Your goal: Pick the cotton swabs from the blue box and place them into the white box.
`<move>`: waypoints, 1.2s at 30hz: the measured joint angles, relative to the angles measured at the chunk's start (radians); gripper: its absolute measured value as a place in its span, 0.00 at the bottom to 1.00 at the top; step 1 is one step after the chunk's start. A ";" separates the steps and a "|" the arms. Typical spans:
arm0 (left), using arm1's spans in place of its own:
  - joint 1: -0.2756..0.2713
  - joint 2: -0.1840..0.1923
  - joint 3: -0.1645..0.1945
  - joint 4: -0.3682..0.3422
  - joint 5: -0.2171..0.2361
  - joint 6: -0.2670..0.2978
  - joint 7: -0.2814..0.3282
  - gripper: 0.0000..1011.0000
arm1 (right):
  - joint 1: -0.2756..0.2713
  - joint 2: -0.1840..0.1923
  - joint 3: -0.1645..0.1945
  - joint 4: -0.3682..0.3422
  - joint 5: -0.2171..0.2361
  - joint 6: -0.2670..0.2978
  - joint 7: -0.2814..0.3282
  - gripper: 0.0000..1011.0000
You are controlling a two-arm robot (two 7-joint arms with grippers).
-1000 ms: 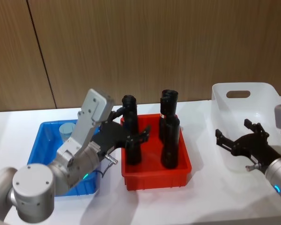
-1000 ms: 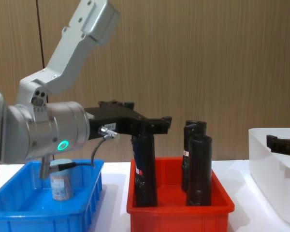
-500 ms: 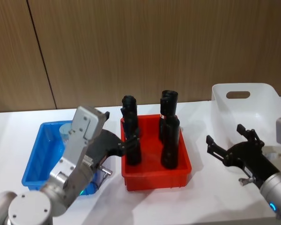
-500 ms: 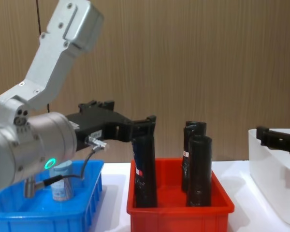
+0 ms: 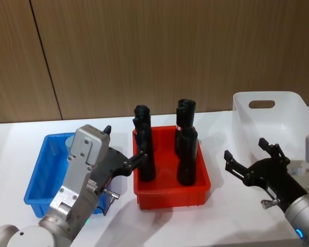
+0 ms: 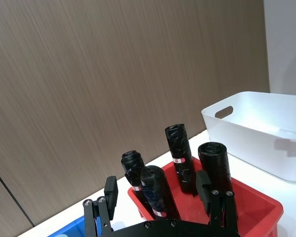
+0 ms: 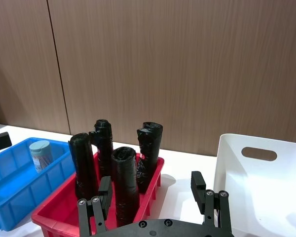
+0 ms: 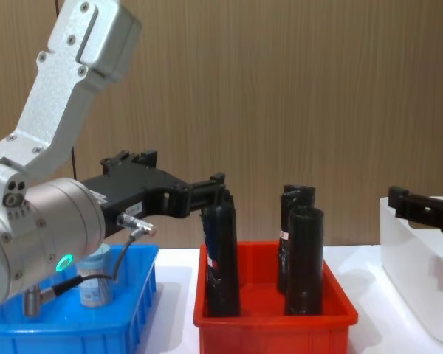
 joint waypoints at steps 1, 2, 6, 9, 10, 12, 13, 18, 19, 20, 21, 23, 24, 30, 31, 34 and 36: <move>0.000 0.000 0.000 0.000 0.000 0.000 0.000 0.99 | 0.000 0.000 0.000 0.000 0.000 0.000 0.000 0.99; 0.000 0.000 0.000 0.000 0.000 0.000 0.001 0.99 | 0.000 0.000 0.000 0.000 0.000 0.000 0.000 0.99; 0.000 0.000 0.000 0.000 0.000 0.000 0.001 0.99 | 0.000 0.000 0.000 0.000 0.000 0.000 0.000 0.99; 0.000 0.000 0.000 0.000 0.000 0.000 0.001 0.99 | 0.000 0.000 0.001 0.000 0.000 0.000 0.000 0.99; 0.000 0.000 0.000 0.000 0.000 0.000 0.001 0.99 | 0.000 0.000 0.001 0.000 0.000 0.000 0.000 0.99; 0.000 0.000 -0.001 0.000 0.000 0.000 0.001 0.99 | 0.000 0.000 0.001 0.000 0.000 0.000 0.000 0.99; 0.000 0.000 -0.001 0.000 0.000 0.000 0.001 0.99 | 0.000 0.000 0.001 0.000 0.000 0.000 0.000 0.99; 0.000 0.000 -0.001 0.000 0.000 0.000 0.001 0.99 | 0.000 0.000 0.001 0.000 0.000 0.001 0.001 0.99; 0.000 0.000 -0.001 0.000 0.000 0.000 0.001 0.99 | 0.000 0.000 0.001 0.000 0.000 0.001 0.001 0.99; 0.000 0.000 -0.001 0.000 -0.001 0.000 0.001 0.99 | 0.000 0.000 0.001 0.000 0.000 0.001 0.001 0.99; 0.000 0.000 -0.001 0.000 -0.001 0.000 0.001 0.99 | 0.000 0.000 0.001 0.000 0.000 0.001 0.001 0.99; 0.000 0.000 -0.001 0.000 -0.001 0.000 0.001 0.99 | 0.000 0.000 0.001 0.000 0.000 0.001 0.001 0.99; 0.000 0.000 -0.001 0.000 -0.001 0.000 0.001 0.99 | 0.000 0.000 0.001 0.000 0.000 0.001 0.001 0.99; 0.000 0.000 -0.001 0.000 -0.001 0.000 0.001 0.99 | 0.000 0.000 0.001 0.000 0.000 0.001 0.001 0.99; 0.000 0.000 -0.001 0.000 -0.001 0.001 0.001 0.99 | 0.000 0.000 0.001 0.000 0.000 0.001 0.001 0.99; 0.000 0.000 -0.001 0.000 -0.001 0.000 0.001 0.99 | 0.000 0.000 0.001 0.000 0.000 0.001 0.001 0.99; 0.000 0.000 -0.001 0.000 -0.001 0.000 0.001 0.99 | 0.000 0.000 0.001 0.000 0.000 0.001 0.001 0.99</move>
